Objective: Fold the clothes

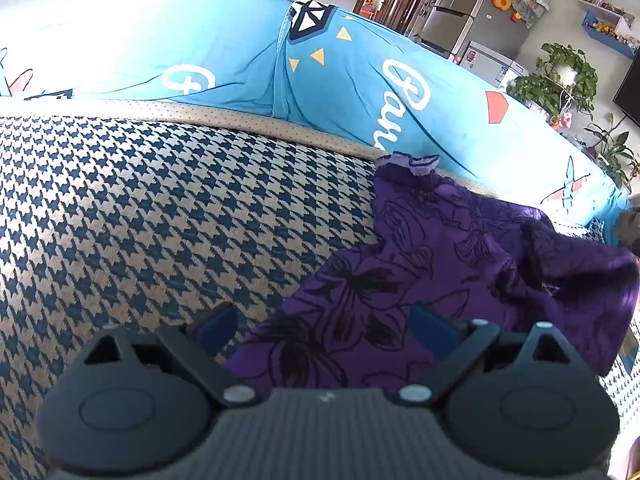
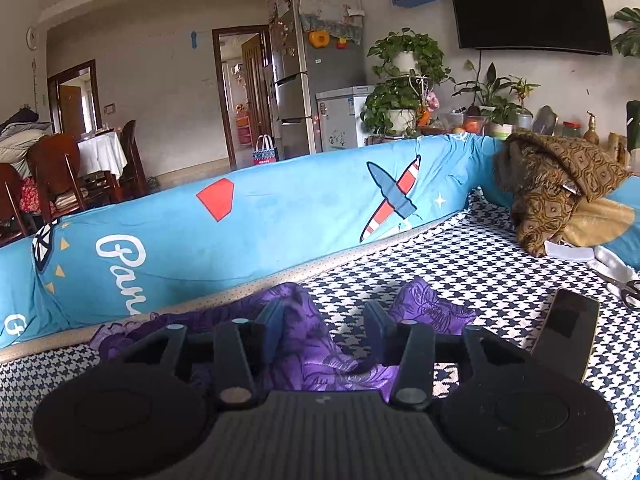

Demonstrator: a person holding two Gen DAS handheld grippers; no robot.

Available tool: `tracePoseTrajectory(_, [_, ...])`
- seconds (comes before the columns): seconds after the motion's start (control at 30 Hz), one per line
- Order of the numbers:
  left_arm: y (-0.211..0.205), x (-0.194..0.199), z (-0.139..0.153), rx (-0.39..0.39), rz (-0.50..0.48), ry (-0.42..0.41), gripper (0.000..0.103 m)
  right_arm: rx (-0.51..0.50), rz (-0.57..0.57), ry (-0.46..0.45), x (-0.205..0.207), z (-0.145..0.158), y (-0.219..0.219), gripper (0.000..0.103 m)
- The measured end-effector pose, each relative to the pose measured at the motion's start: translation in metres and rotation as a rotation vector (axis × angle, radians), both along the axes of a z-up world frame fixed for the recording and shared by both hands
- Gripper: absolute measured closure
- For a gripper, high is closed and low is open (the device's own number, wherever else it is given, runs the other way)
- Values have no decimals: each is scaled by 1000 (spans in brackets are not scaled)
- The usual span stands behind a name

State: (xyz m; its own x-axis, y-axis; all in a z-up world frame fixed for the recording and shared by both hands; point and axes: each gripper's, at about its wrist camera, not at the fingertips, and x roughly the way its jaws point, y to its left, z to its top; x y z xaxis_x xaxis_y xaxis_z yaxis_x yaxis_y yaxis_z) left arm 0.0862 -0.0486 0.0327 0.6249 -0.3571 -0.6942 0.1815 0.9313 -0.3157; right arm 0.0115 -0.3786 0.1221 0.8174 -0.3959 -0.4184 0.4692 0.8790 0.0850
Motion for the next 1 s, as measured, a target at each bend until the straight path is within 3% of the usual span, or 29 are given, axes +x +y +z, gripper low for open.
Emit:
tracePoseTrajectory(0.07, [0, 0, 0, -1, 3, 0, 6, -34, 3, -14, -2, 3, 3, 40])
tracePoseTrajectory(0.2, [-1, 0, 0, 3, 4, -3, 6, -81, 29, -56, -7, 9, 9, 35])
tracePoseTrajectory(0.27, [-2, 0, -1, 7, 1, -2, 6, -83, 98, -49, -5, 8, 13, 33])
tracePoseTrajectory(0.53, [-3, 0, -2, 13, -4, -3, 6, 53, 395, 111, 21, -28, 32, 33])
tracePoseTrajectory(0.7, [1, 0, -4, 9, 1, 2, 6, 45, 453, 163, 34, -53, 45, 33])
tracePoseTrajectory(0.83, [6, 0, -4, 5, 6, 6, 6, 52, 476, 154, 39, -60, 50, 35])
tracePoseTrajectory(1.0, [14, 1, -4, -11, 18, 5, 5, -36, 520, 52, 29, -47, 65, 37])
